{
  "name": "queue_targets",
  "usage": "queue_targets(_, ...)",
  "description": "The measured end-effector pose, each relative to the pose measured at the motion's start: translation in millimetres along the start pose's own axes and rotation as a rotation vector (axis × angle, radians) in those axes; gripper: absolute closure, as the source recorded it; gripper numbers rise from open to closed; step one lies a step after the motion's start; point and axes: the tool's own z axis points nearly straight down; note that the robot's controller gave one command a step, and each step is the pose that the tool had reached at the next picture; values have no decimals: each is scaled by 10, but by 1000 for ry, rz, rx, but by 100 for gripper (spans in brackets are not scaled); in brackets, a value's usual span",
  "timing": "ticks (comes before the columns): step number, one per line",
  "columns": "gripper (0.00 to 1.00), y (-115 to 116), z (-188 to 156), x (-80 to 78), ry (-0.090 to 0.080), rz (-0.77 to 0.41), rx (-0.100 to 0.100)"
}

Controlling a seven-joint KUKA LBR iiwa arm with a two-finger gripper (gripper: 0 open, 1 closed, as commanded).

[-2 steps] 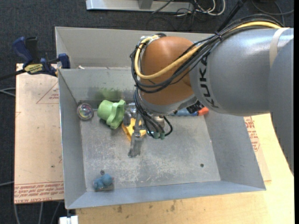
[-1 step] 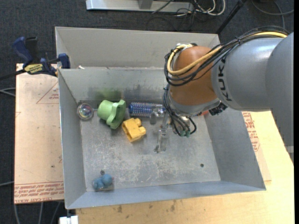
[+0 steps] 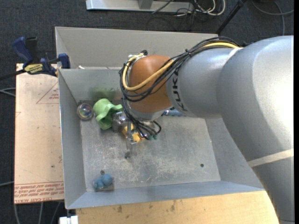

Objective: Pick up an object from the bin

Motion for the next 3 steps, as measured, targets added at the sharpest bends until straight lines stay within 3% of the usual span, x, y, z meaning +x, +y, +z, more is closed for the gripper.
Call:
queue_targets(1,0,-714,-11,-114,-2,-74,5)
queue_targets(2,100,-672,-5,-109,0,-78,2)
queue_targets(3,100,-452,-1424,-217,-9,-192,4)
